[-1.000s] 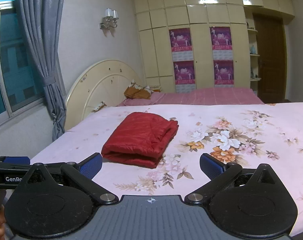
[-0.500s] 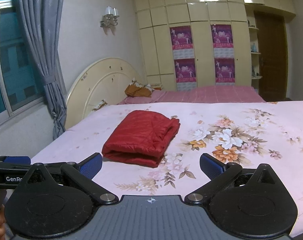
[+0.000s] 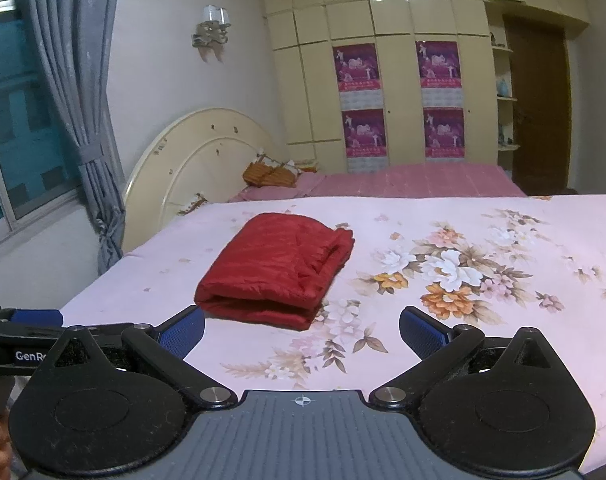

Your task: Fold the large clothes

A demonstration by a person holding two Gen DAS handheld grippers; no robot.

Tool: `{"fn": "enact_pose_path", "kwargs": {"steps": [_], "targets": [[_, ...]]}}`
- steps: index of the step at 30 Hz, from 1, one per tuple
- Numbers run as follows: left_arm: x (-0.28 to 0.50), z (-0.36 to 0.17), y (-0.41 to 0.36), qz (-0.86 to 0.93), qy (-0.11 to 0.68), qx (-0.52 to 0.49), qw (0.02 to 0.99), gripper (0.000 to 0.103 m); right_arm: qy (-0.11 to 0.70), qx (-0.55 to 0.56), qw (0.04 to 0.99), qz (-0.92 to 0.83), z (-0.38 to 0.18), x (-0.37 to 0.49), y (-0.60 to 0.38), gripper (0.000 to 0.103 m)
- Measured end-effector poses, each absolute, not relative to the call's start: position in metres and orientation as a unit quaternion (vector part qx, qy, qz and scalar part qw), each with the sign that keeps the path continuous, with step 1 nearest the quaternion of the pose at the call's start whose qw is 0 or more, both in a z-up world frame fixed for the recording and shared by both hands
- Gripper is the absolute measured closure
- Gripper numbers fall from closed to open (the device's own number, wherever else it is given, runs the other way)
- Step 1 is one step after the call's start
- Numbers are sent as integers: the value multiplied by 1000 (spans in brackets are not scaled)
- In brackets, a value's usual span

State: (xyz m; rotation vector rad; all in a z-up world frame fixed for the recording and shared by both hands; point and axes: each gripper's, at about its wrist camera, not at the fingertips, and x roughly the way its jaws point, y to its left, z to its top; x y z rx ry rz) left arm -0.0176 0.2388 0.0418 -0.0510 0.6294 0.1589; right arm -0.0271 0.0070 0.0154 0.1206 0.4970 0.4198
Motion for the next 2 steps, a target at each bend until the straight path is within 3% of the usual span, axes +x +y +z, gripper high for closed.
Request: {"fn": "enact_pose_path", "kwargs": {"steps": [2], "targets": [[-10,40,240,75,313,-23,947,0,249,60,946,201,12,-23,6,1]]}}
